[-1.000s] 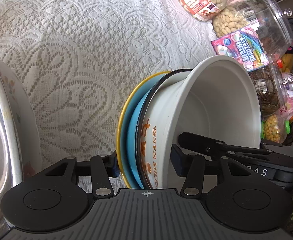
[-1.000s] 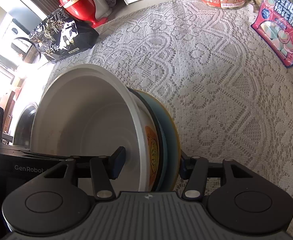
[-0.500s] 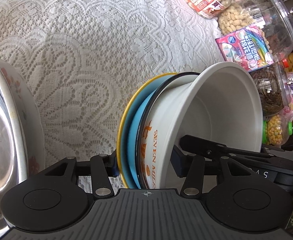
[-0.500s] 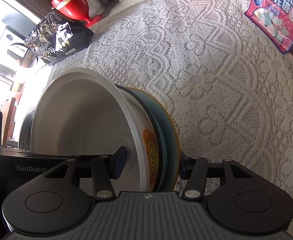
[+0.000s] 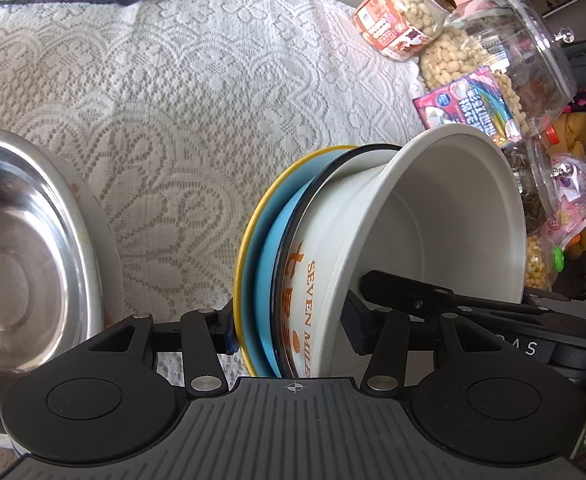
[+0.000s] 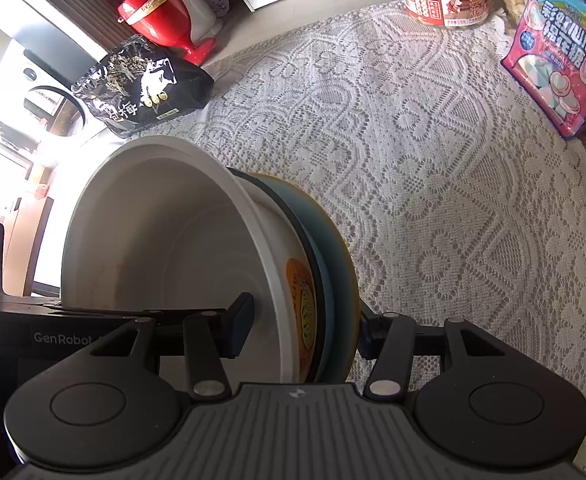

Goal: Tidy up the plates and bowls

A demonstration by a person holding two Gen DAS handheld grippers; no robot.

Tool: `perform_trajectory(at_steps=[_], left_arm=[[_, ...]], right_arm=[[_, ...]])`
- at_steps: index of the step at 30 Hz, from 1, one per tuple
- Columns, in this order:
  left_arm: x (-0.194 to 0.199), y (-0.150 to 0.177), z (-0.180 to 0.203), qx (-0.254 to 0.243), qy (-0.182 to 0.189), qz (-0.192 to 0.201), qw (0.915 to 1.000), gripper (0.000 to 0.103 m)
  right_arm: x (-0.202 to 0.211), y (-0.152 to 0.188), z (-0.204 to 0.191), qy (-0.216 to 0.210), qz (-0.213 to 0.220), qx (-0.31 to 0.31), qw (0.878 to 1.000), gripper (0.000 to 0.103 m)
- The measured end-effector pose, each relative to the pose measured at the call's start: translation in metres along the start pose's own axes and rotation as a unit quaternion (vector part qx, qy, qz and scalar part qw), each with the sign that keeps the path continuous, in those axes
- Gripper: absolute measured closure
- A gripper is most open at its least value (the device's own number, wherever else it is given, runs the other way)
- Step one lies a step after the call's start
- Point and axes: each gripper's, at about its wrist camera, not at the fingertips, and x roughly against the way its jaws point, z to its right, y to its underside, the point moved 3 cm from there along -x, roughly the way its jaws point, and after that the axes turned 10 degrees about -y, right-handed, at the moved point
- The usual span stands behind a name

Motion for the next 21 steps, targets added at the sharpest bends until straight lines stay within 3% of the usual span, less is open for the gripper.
perform_trajectory(at_steps=[10,21], left_arm=[[0.064,-0.006,-0.042,0.026,-0.022,0.039,0.9987,0.050],[0.104,0.006,-0.139,0.097,-0.082,0.044,0.9909,0.050]], right_arm=[[-0.006,-0.026,-0.074,-0.031,-0.005,0.059,0.998,0.051],[-0.087,-0.032,-0.161,-0.093,-0.086,0.099,0.987,0.051]])
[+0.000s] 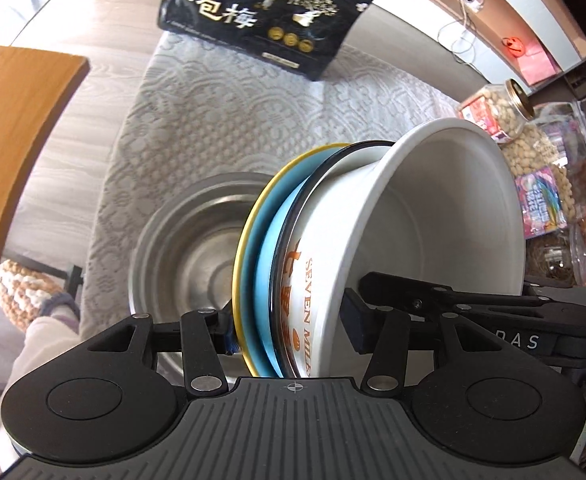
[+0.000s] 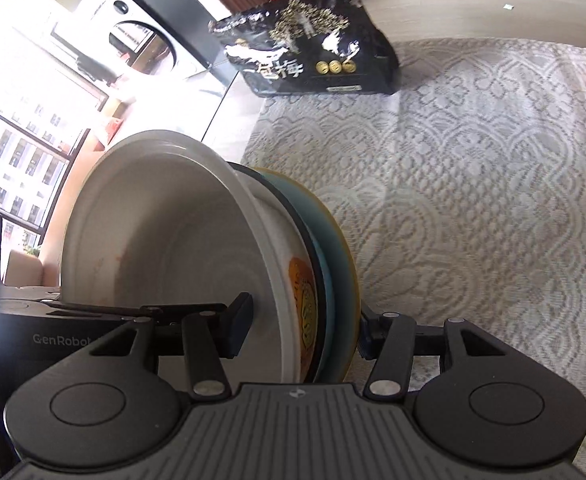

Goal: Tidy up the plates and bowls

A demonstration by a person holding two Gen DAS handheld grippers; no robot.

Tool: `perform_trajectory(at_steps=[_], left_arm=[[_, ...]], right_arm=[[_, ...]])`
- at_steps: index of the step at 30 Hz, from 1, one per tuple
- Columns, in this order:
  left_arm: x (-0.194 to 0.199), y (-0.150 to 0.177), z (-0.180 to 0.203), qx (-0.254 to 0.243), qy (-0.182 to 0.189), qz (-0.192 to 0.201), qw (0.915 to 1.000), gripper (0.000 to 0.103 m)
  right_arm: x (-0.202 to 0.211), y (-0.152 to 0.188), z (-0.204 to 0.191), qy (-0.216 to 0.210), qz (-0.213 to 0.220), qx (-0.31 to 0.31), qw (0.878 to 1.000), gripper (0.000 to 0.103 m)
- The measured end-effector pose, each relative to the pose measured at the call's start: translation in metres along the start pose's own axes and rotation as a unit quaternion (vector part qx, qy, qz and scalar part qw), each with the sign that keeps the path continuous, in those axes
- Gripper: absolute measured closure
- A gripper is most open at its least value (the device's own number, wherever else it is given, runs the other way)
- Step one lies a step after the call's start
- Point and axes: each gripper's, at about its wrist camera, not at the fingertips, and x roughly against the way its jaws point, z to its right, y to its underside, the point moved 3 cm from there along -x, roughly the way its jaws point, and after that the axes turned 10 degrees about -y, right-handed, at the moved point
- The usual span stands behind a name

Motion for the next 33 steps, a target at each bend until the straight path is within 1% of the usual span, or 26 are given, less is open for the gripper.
perform_trajectory(at_steps=[6,9,10,11,15,18,22,29,32,33], left_arm=[[-0.015,0.006,-0.038,0.020,-0.009,-0.021,0.9995,0.050],[-0.028,0.010,-0.048,0.020,-0.011,-0.034,0.9992,0.050],[-0.032,0.011,-0.050,0.019,-0.009,-0.033,0.9992,0.051],[-0.034,0.012,-0.050,0.014,-0.006,-0.033,0.9993,0.052],[-0.039,0.011,-0.054,0.009,0.007,-0.026,0.9996,0.052],[-0.037,0.011,-0.056,-0.007,0.014,-0.021,0.9997,0.053],[-0.038,0.010,-0.061,-0.010,0.028,-0.029,0.9991,0.057],[-0.037,0.007,-0.062,-0.008,0.032,-0.040,0.9987,0.059],[-0.036,0.006,-0.064,-0.004,0.035,-0.043,0.9985,0.059],[-0.035,0.006,-0.064,-0.004,0.036,-0.044,0.9984,0.059]], right_arm=[[-0.044,0.001,-0.013,-0.005,-0.053,0.000,0.999,0.051],[-0.060,0.006,-0.012,0.013,-0.073,0.003,0.997,0.051],[-0.063,0.007,-0.011,0.022,-0.076,0.006,0.997,0.051],[-0.065,0.008,-0.011,0.029,-0.077,0.011,0.997,0.050],[-0.066,0.003,-0.007,0.034,-0.079,0.013,0.996,0.051],[-0.067,0.002,-0.008,0.039,-0.087,0.019,0.995,0.051],[-0.067,0.001,-0.007,0.038,-0.093,0.017,0.995,0.052],[-0.067,0.002,-0.010,0.044,-0.097,0.017,0.994,0.053],[-0.064,0.003,-0.012,0.050,-0.094,0.024,0.994,0.054],[-0.063,0.003,-0.012,0.054,-0.094,0.027,0.994,0.056]])
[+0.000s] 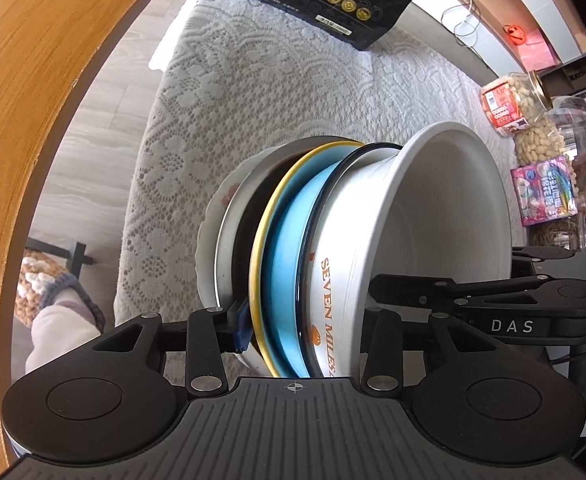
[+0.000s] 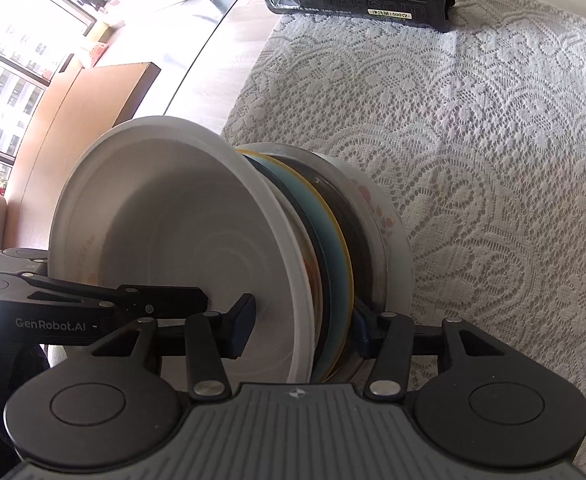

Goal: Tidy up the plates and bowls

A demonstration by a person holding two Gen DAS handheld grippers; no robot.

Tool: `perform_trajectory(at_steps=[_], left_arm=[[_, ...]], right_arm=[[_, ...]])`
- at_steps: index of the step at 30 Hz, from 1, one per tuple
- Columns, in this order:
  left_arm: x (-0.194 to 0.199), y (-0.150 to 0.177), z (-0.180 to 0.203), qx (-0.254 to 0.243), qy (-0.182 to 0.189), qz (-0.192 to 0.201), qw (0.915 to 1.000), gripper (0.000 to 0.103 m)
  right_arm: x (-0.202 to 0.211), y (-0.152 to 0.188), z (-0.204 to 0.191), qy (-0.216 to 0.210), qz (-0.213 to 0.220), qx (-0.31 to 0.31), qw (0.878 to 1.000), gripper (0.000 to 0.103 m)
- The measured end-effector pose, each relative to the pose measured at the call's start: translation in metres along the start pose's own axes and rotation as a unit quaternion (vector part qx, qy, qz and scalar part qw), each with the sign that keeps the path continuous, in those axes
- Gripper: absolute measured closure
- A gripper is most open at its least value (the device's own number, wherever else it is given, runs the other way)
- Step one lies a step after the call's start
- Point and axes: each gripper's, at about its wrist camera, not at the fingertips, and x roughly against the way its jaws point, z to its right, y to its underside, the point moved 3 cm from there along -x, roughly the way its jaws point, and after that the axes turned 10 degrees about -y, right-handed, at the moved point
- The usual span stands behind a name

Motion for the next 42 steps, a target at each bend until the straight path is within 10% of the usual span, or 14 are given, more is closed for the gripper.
perform_trajectory(at_steps=[18,25,42], left_arm=[[0.011,-0.001,0.018,-0.084,-0.059,0.044,0.9937,0.058],[0.055,-0.007,0.027,-0.111,-0.065,0.121,0.9843,0.060],[0.014,-0.009,0.014,-0.092,-0.069,0.091,0.9891,0.057]], right_arm=[[0.009,-0.003,-0.009,0.034,0.030,0.038,0.998,0.058],[0.022,-0.007,-0.024,0.035,0.060,0.076,0.995,0.058],[0.025,-0.007,-0.031,0.043,0.061,0.083,0.994,0.057]])
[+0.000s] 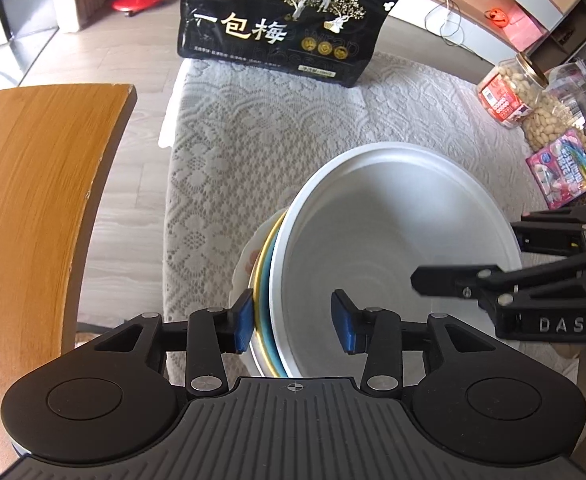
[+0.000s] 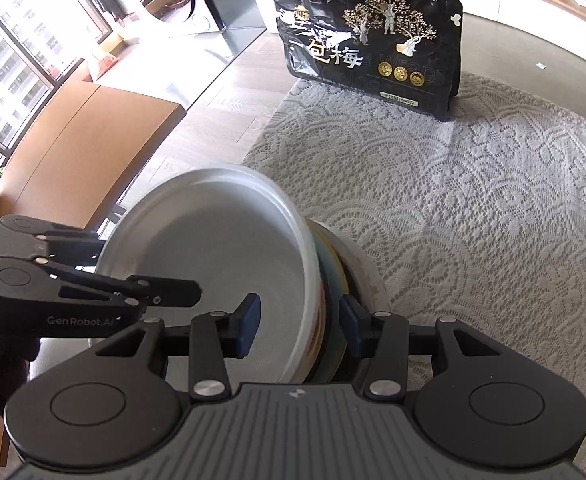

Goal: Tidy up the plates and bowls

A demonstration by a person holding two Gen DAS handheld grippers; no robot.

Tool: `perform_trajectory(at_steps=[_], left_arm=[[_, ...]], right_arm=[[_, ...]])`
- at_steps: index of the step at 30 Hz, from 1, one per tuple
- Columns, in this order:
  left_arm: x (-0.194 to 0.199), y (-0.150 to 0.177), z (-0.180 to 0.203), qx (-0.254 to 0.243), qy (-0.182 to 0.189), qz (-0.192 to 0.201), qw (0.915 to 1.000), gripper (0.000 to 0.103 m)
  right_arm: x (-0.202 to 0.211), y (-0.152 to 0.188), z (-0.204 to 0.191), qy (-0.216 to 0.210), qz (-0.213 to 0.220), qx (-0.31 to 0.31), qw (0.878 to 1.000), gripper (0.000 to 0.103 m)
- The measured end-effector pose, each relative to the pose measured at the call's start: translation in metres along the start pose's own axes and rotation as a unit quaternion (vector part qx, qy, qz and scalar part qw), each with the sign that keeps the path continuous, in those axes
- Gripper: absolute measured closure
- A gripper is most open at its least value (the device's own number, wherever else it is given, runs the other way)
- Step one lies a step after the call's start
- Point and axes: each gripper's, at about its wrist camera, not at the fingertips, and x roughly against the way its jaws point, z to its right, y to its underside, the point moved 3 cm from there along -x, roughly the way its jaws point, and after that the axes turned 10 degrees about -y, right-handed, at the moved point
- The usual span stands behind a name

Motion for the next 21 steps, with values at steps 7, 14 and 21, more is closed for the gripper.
perform_trajectory(at_steps=[7,14,21], left_arm=[[0.001,0.000,-0.002,0.011,0.022,-0.015,0.9996,0.055],[0.039,0.010,-0.009,0.023,-0.006,0.071,0.9972,0.056],[0.050,0.027,0.009,0.008,-0.038,0.113,0.9928,0.056]], right_arm=[[0.002,0.009,0.008,0.000,-0.001,-0.011,1.000,0.065],[0.018,0.021,-0.003,0.019,0.038,0.001,0.999,0.065],[0.020,0.040,0.012,0.039,0.065,-0.050,0.996,0.061]])
